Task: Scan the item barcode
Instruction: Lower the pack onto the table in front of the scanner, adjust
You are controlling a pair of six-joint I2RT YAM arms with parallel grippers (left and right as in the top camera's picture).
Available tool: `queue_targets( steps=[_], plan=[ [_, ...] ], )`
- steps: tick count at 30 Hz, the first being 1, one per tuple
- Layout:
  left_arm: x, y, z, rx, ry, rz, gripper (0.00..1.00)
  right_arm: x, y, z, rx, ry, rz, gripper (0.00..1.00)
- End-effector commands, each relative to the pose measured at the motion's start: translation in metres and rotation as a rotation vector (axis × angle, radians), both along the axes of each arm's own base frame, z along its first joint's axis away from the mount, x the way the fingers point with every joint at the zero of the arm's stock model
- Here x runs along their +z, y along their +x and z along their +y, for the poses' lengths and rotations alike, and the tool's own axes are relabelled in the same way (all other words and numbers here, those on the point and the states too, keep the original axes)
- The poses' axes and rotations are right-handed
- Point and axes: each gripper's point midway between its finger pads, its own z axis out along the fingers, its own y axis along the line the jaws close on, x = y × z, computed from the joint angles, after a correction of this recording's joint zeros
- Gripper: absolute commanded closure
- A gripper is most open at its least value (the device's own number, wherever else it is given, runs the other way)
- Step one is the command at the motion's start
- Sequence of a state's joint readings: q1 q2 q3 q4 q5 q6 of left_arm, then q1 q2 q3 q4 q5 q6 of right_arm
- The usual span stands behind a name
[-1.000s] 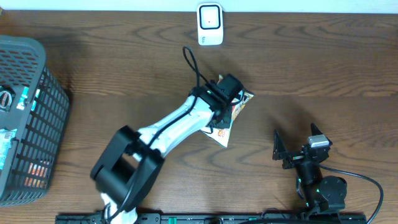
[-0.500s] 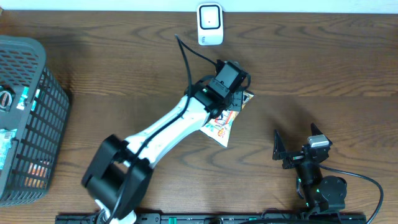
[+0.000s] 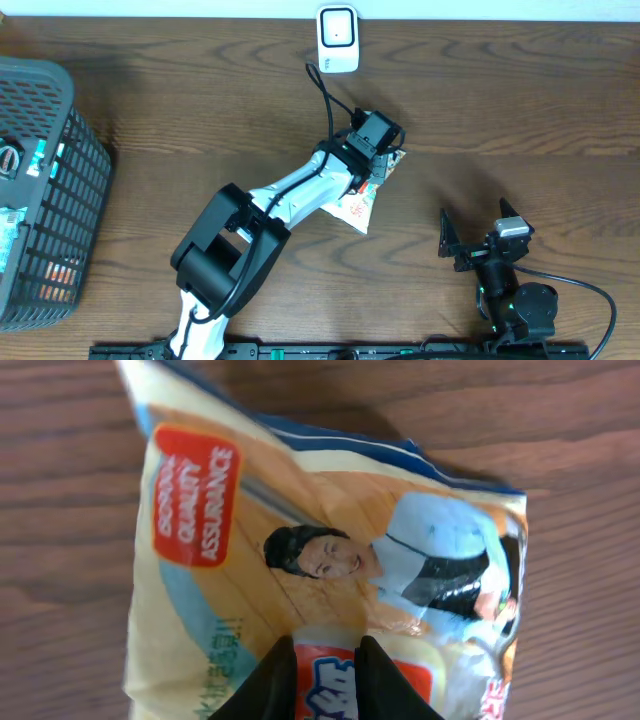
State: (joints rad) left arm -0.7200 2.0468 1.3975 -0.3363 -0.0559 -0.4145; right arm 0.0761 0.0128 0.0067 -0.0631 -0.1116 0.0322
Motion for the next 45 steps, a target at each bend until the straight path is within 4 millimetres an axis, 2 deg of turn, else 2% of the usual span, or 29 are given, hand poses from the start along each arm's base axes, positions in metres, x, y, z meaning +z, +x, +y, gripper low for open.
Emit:
queue_targets(
  steps=[1, 4, 6, 8, 10, 13, 17, 21, 26, 28, 31, 35, 40, 43, 45],
  plan=[
    [0.042, 0.013, 0.012, -0.011, 0.008, -0.095, 0.79, 0.0, 0.0, 0.001, 0.004, -0.014, -0.002, 0.01],
    [0.09, 0.008, 0.014, -0.012, -0.049, -0.155, 0.79, 0.0, 0.0, 0.001, 0.004, -0.014, -0.002, 0.01],
    [0.114, 0.0, 0.019, -0.015, -0.069, -0.169, 0.79, 0.0, 0.0, 0.001, 0.004, -0.014, -0.002, 0.01],
    [0.126, -0.012, 0.028, -0.016, -0.061, -0.153, 0.79, 0.0, 0.0, 0.001, 0.004, -0.014, -0.002, 0.01],
    [0.127, -0.026, 0.033, -0.007, -0.06, -0.099, 0.79, 0.0, 0.0, 0.001, 0.004, -0.014, -0.002, 0.01],
    [0.11, -0.05, 0.035, -0.01, -0.071, 0.034, 0.79, 0.0, 0.0, 0.001, 0.004, -0.014, -0.002, 0.01],
    [0.075, -0.075, 0.035, -0.017, -0.039, 0.178, 0.79, 0.0, 0.0, 0.001, 0.004, -0.014, -0.002, 0.01],
    [0.036, -0.089, 0.033, -0.034, 0.026, 0.254, 0.79, 0.0, 0.0, 0.001, 0.004, -0.014, -0.002, 0.01],
    [-0.002, -0.1, 0.028, -0.025, 0.083, 0.33, 0.79, 0.0, 0.0, 0.001, 0.004, -0.014, -0.002, 0.01],
    [-0.015, -0.105, 0.024, -0.012, 0.079, 0.37, 0.79, 0.0, 0.0, 0.001, 0.004, -0.014, -0.002, 0.01],
    [-0.022, -0.113, 0.014, -0.013, 0.032, 0.428, 0.79, 0.0, 0.0, 0.001, 0.004, -0.014, -0.002, 0.01],
    [-0.008, -0.12, -0.004, -0.015, -0.073, 0.479, 0.79, 0.0, 0.0, 0.001, 0.004, -0.014, -0.002, 0.01],
    [0.038, -0.115, -0.035, -0.08, -0.229, 0.471, 0.79, 0.0, 0.0, 0.001, 0.004, -0.014, -0.002, 0.01],
    [0.066, -0.101, -0.038, -0.088, -0.258, 0.388, 0.79, 0.0, 0.0, 0.001, 0.004, -0.014, -0.002, 0.01],
    [0.079, -0.086, -0.029, -0.05, -0.233, 0.296, 0.79, 0.0, 0.0, 0.001, 0.004, -0.014, -0.002, 0.01]
  ],
)
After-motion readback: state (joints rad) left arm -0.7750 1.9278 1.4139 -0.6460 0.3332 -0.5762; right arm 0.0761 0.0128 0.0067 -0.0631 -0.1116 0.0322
